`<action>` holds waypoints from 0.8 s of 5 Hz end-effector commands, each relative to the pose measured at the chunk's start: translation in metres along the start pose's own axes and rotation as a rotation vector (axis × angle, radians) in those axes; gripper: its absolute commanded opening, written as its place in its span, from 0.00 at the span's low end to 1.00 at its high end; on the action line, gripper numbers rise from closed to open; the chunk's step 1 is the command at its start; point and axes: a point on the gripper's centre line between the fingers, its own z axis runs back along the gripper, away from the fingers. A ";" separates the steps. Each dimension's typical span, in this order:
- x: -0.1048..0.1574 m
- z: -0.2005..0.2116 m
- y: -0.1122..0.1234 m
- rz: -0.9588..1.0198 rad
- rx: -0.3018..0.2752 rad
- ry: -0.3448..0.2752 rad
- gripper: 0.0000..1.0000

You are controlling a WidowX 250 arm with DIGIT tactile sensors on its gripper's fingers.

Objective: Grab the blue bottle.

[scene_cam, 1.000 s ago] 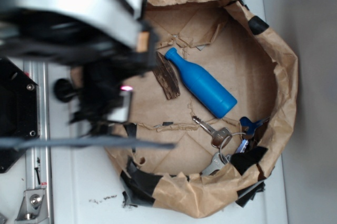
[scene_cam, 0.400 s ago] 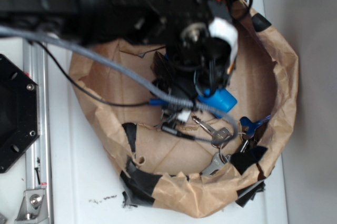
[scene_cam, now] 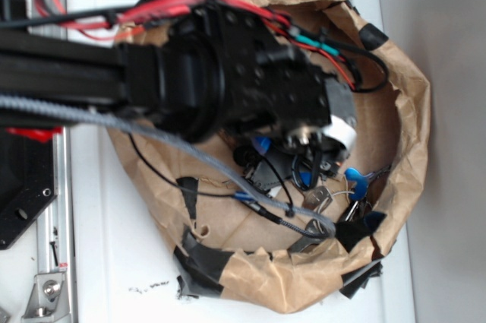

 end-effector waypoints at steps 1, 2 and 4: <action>0.003 0.076 0.000 0.134 0.028 -0.098 0.00; 0.002 0.126 0.016 0.382 0.070 -0.111 0.00; -0.011 0.190 0.014 0.863 0.187 -0.033 0.00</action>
